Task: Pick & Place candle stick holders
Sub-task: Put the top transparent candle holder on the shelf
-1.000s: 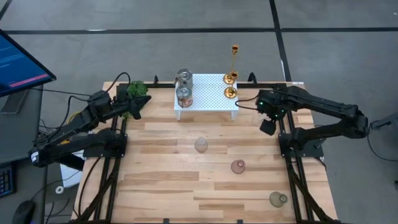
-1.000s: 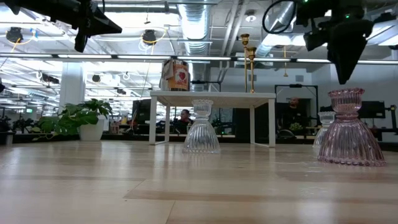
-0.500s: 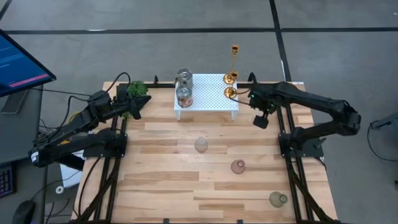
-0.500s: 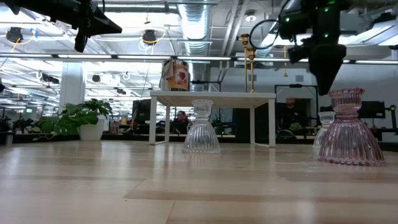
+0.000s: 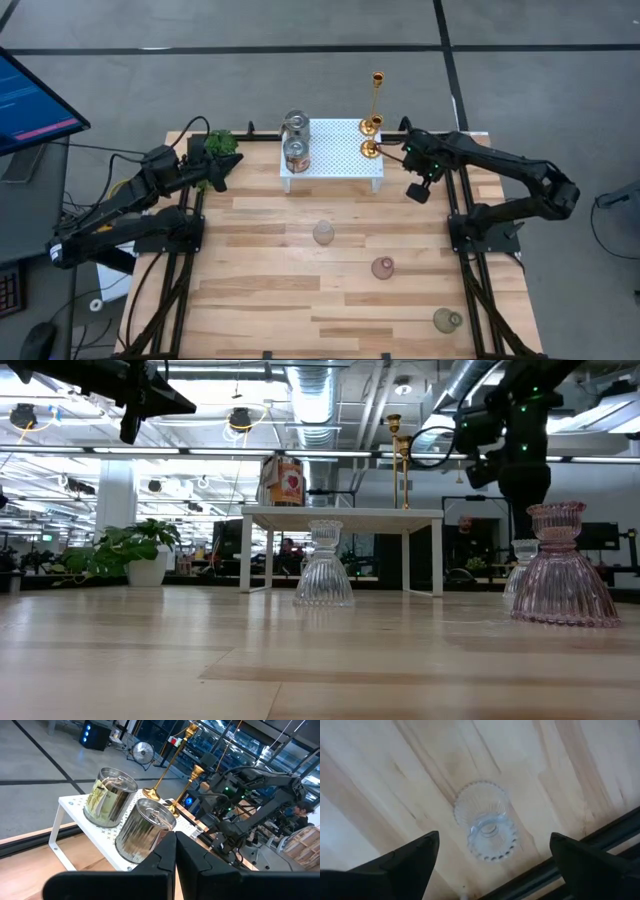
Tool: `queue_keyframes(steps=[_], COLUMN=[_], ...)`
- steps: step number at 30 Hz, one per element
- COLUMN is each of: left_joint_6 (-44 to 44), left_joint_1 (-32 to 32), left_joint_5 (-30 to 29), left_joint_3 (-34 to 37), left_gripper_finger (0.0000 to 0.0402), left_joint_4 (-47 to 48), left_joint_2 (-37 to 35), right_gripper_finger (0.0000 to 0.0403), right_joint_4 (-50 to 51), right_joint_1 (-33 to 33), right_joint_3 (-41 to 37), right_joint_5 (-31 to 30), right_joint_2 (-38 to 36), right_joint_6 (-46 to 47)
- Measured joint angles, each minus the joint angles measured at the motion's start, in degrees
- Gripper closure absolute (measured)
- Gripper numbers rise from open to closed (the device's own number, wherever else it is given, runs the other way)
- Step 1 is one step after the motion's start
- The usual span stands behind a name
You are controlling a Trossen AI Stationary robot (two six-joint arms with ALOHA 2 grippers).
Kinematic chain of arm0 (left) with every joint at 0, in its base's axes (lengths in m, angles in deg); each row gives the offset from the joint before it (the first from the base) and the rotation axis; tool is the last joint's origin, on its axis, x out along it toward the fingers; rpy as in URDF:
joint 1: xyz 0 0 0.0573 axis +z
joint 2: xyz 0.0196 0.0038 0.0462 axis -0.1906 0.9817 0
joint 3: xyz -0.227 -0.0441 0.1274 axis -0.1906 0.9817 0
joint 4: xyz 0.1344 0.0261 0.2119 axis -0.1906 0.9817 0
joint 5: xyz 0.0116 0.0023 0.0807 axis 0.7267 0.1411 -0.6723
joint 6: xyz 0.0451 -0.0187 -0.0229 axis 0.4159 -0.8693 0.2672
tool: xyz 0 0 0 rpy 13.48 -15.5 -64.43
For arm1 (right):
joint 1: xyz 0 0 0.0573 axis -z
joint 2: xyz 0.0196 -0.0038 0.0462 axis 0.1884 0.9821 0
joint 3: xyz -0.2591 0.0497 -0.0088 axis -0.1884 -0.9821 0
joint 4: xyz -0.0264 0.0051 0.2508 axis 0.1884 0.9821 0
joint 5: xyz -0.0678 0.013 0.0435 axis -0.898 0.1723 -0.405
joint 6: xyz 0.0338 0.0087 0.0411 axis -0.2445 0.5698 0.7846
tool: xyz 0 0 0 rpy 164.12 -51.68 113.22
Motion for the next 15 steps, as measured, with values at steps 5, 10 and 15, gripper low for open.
queue_keyframes(steps=[5,10,15], left_joint_6=[0.1,0.1,0.1], left_joint_1=[0.0,0.0,0.0], left_joint_5=[0.0,0.0,0.0], left_joint_3=[0.0,0.0,0.0], left_gripper_finger=[0.0396,0.0396,0.0396], left_joint_4=[0.0,0.0,0.0], left_joint_2=[0.0,0.0,0.0], right_gripper_finger=[0.0033,0.0033,0.0034], right_joint_4=[-2.0,-2.1,-2.2], right_joint_1=[0.6,0.6,0.6], right_joint_3=[-0.1,-2.2,-4.0], right_joint_5=[1.1,1.6,1.6], right_joint_2=[0.0,0.1,0.1], right_joint_6=[-0.2,-0.8,-0.8])
